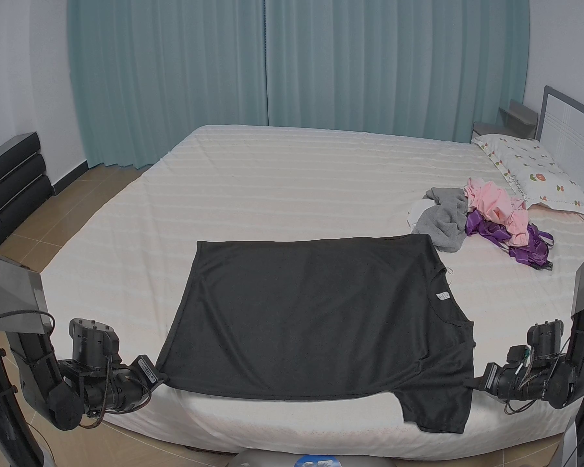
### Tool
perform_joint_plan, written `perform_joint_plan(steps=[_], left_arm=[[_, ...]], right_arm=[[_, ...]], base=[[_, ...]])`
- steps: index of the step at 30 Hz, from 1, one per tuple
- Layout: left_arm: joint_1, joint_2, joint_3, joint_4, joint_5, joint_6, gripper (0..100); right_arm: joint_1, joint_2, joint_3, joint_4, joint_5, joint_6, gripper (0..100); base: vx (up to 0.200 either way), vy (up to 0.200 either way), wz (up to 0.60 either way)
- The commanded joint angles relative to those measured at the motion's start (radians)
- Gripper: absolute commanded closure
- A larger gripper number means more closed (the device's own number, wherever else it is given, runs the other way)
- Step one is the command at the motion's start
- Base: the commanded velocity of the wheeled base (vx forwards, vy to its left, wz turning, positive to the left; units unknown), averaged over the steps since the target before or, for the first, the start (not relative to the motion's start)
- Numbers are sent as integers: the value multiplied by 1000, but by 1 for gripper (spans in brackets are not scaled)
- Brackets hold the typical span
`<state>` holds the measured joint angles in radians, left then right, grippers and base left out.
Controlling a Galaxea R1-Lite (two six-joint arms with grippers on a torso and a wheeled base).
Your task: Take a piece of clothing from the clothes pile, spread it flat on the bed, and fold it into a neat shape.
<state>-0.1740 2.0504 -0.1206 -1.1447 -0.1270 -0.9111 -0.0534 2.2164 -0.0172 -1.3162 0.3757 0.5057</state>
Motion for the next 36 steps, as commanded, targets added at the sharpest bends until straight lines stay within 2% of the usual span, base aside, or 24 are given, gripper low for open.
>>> perform_joint_plan(steps=[1, 7, 15, 22, 29, 36], left_arm=[[2, -15, 1, 0, 1, 3, 100], [4, -42, 10, 6, 1, 38, 100], [5, -75, 27, 11, 10, 72, 100], [5, -84, 50, 6, 47, 126, 100], [8, -122, 78, 13, 52, 175, 100], [10, -131, 105, 13, 53, 228, 100]], right_arm=[[-45, -106, 17, 83, 20, -78, 100], [-125, -207, 17, 210, 95, -182, 100], [-160, -296, 17, 328, 149, -270, 100], [-181, -351, 17, 425, 161, -348, 100], [-256, -362, 17, 519, 181, -518, 100], [-252, -449, 17, 623, 187, -536, 100]], base=[[0, 0, 0], [0, 0, 0], [0, 0, 0], [0, 0, 0], [0, 0, 0], [0, 0, 0]])
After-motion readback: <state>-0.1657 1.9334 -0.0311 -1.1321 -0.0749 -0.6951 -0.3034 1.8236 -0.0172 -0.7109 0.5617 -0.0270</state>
